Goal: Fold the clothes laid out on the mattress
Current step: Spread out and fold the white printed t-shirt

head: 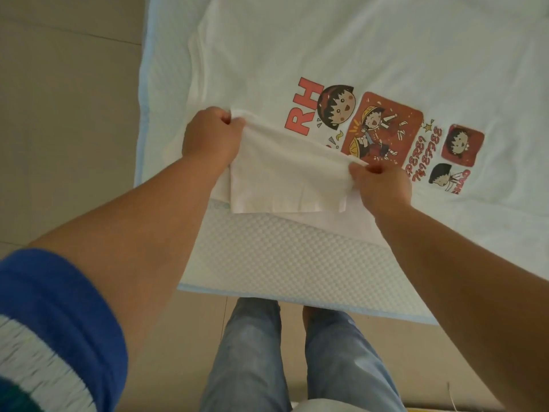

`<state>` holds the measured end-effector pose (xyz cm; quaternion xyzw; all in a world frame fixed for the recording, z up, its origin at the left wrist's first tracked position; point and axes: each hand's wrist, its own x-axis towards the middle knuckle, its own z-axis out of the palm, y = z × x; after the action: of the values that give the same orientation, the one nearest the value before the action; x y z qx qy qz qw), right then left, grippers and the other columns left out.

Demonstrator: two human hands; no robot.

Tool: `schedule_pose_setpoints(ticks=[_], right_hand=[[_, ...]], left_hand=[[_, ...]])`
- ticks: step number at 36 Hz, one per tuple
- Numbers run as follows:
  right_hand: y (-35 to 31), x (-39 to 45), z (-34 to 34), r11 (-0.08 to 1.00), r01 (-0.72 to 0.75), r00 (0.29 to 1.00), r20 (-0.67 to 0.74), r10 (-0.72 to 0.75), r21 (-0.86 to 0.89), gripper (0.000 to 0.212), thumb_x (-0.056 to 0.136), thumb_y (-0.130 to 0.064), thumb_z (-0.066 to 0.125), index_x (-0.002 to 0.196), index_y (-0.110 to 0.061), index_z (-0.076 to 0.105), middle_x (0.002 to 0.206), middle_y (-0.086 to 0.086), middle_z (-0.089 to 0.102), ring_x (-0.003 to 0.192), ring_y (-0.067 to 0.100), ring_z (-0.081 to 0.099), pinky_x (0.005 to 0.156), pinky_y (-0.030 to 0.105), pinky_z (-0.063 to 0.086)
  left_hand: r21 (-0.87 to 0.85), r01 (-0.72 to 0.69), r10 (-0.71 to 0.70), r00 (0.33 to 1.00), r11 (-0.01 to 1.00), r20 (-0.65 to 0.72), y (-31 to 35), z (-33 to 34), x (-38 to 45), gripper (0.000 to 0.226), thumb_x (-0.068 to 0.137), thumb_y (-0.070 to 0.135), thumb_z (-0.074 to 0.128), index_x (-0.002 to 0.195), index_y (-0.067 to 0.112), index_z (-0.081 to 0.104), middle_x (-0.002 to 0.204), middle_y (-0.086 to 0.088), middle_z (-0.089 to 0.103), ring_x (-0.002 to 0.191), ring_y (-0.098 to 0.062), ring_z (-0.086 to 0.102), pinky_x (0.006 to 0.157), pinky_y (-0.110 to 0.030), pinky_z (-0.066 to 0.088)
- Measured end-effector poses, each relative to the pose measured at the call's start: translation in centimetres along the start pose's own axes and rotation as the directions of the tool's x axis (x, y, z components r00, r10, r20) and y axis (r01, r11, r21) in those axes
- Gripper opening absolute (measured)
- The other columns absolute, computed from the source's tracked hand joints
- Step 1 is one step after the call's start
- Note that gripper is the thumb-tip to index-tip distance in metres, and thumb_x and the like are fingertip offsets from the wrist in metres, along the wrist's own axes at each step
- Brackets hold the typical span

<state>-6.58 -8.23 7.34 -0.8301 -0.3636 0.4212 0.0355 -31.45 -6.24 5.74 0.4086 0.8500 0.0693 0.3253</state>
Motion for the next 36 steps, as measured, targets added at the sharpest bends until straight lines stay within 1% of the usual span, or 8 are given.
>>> schedule_pose_setpoints(ticks=[3, 6, 10, 13, 17, 24, 31, 36], right_hand=[[0.2, -0.9, -0.4, 0.968, 0.248, 0.966, -0.085, -0.244, 0.035, 0.01, 0.087, -0.033, 0.06, 0.083, -0.031, 0.052, 0.071, -0.012, 0.054, 0.062, 0.004, 0.05, 0.054, 0.018, 0.038], [0.1, -2.0, 0.2, 0.911, 0.412, 0.891, 0.211, -0.402, -0.003, 0.013, 0.087, -0.034, 0.061, 0.078, -0.036, 0.051, 0.072, -0.01, 0.059, 0.06, -0.001, 0.054, 0.049, 0.01, 0.041], [0.3, -0.3, 0.9, 0.967, 0.255, 0.894, 0.382, -0.234, -0.004, 0.004, 0.087, -0.028, 0.06, 0.09, -0.029, 0.058, 0.078, -0.008, 0.065, 0.074, 0.011, 0.061, 0.057, 0.015, 0.048], [-0.2, 1.5, 0.3, 0.989, 0.119, 0.928, 0.345, -0.14, 0.083, 0.013, 0.087, -0.015, 0.058, 0.076, -0.019, 0.066, 0.067, -0.003, 0.07, 0.065, 0.014, 0.065, 0.07, 0.033, 0.057], [-1.0, 2.4, -1.0, 0.987, 0.059, 0.885, 0.45, -0.12, 0.147, 0.012, 0.088, -0.017, 0.061, 0.077, -0.015, 0.066, 0.069, 0.0, 0.07, 0.054, 0.008, 0.062, 0.054, 0.02, 0.048], [-6.1, 7.0, -5.7, 0.952, 0.305, 0.942, 0.143, -0.304, 0.016, 0.008, 0.084, -0.036, 0.063, 0.088, -0.03, 0.061, 0.078, -0.016, 0.063, 0.062, 0.001, 0.062, 0.048, 0.018, 0.043], [-14.5, 15.4, -9.4, 0.912, 0.357, 0.915, -0.122, -0.385, -0.202, 0.065, 0.081, -0.058, 0.057, 0.129, -0.016, 0.048, 0.131, 0.005, 0.051, 0.123, 0.027, 0.044, 0.103, 0.043, 0.033], [-19.3, 18.4, -8.4, 0.933, 0.345, 0.937, -0.024, -0.349, -0.102, 0.069, 0.08, -0.064, 0.055, 0.12, -0.008, 0.058, 0.121, 0.012, 0.06, 0.113, 0.03, 0.054, 0.094, 0.035, 0.041]], left_hand=[[-0.085, -0.027, 0.013, 0.987, 0.996, -0.161, 0.8, 0.1, -1.1, 0.015, 0.087, 0.036, 0.055, 0.084, 0.022, 0.05, 0.073, 0.01, 0.051, 0.074, -0.016, 0.05, 0.066, -0.027, 0.036], [-0.134, -0.203, 0.189, 0.976, 0.97, -0.108, 1.4, 1.1, -3.2, 0.016, 0.083, 0.034, 0.06, 0.078, 0.021, 0.052, 0.069, 0.009, 0.053, 0.07, -0.017, 0.052, 0.065, -0.025, 0.035], [-0.198, -0.058, 0.1, 0.973, 0.978, 0.209, 0.9, 3.1, -3.8, 0.013, 0.083, 0.029, 0.061, 0.09, 0.026, 0.051, 0.078, 0.012, 0.058, 0.077, -0.015, 0.059, 0.071, -0.025, 0.041], [-0.372, 0.169, -0.111, 0.979, 0.913, 0.173, 1.4, 3.2, -2.1, 0.005, 0.083, 0.022, 0.059, 0.081, 0.022, 0.055, 0.079, 0.0, 0.068, 0.058, -0.013, 0.064, 0.066, -0.029, 0.053], [-0.397, 0.222, -0.159, 0.97, 0.891, 0.185, 3.3, 2.7, -1.5, 0.013, 0.079, 0.023, 0.057, 0.067, 0.018, 0.061, 0.054, 0.006, 0.064, 0.043, -0.01, 0.059, 0.062, -0.031, 0.053], [-0.354, 0.067, 0.011, 0.977, 0.933, 0.215, 7.7, 2.4, -0.7, 0.008, 0.082, 0.026, 0.061, 0.077, 0.026, 0.055, 0.07, 0.007, 0.065, 0.057, -0.009, 0.063, 0.059, -0.027, 0.047], [-0.445, 0.318, -0.146, 0.914, 0.837, 0.378, 8.7, 4.4, 2.4, 0.012, 0.086, 0.018, 0.059, 0.083, 0.007, 0.056, 0.055, -0.002, 0.061, 0.042, -0.009, 0.058, 0.042, -0.02, 0.045], [-0.48, 0.325, -0.141, 0.914, 0.815, 0.38, 8.8, 5.8, 2.6, 0.016, 0.089, 0.018, 0.058, 0.083, 0.006, 0.051, 0.057, 0.001, 0.055, 0.033, 0.0, 0.051, 0.032, -0.013, 0.035]])
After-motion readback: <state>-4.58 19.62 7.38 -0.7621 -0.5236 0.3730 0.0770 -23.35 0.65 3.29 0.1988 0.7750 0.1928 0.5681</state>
